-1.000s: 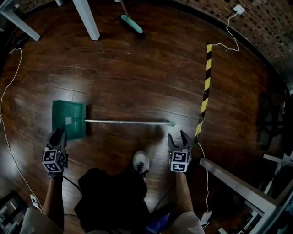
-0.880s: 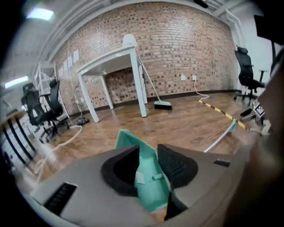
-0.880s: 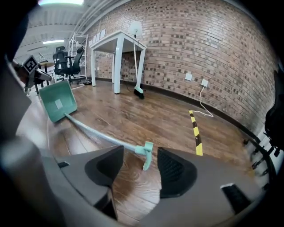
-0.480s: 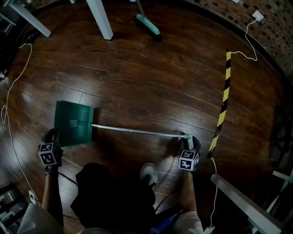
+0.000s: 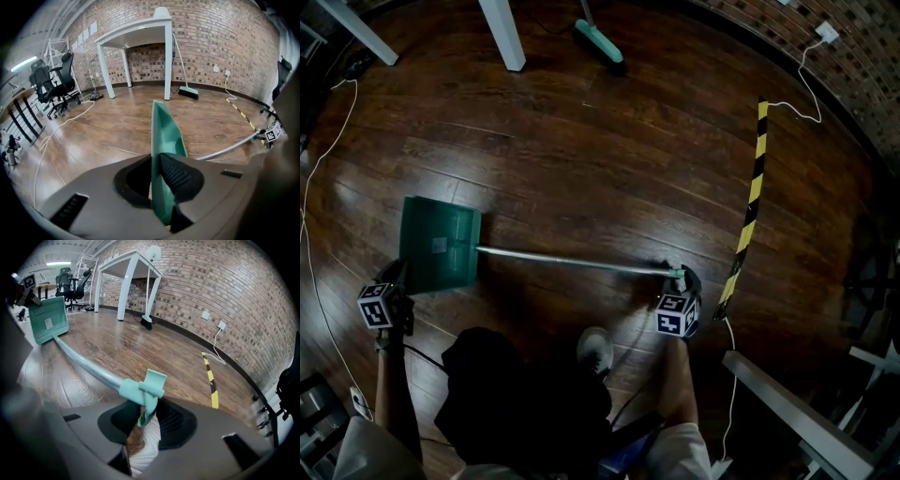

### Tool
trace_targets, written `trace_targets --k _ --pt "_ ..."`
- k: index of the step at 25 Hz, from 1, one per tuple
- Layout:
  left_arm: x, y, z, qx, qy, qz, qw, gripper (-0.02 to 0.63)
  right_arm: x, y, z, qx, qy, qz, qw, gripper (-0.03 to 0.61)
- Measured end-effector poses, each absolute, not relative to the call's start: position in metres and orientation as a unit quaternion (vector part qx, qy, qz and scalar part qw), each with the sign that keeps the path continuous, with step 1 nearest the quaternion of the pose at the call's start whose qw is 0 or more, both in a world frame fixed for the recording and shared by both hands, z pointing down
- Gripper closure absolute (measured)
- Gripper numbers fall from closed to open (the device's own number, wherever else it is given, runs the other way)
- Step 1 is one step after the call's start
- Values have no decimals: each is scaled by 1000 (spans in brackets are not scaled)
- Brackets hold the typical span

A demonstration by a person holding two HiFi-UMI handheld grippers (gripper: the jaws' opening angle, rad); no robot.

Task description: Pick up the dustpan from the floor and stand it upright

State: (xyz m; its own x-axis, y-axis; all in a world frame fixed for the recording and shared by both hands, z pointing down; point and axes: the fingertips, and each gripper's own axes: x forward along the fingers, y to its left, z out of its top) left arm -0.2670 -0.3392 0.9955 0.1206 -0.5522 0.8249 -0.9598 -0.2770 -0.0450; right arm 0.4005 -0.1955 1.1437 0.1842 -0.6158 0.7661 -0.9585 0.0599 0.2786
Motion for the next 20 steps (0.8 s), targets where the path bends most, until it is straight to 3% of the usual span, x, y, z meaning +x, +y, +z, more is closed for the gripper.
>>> trace_targets --k 5,12,20 --pt "-249 -337 1002 718 -517 353 304 578 430 -180 1078 694 -576 162 400 476" --pt "-206 -337 1037 753 -466 286 366 558 473 -182 874 773 -523 16 358 492" --pt "-168 -349 1093 772 -421 190 437 534 413 -211 686 777 -525 -167 305 495"
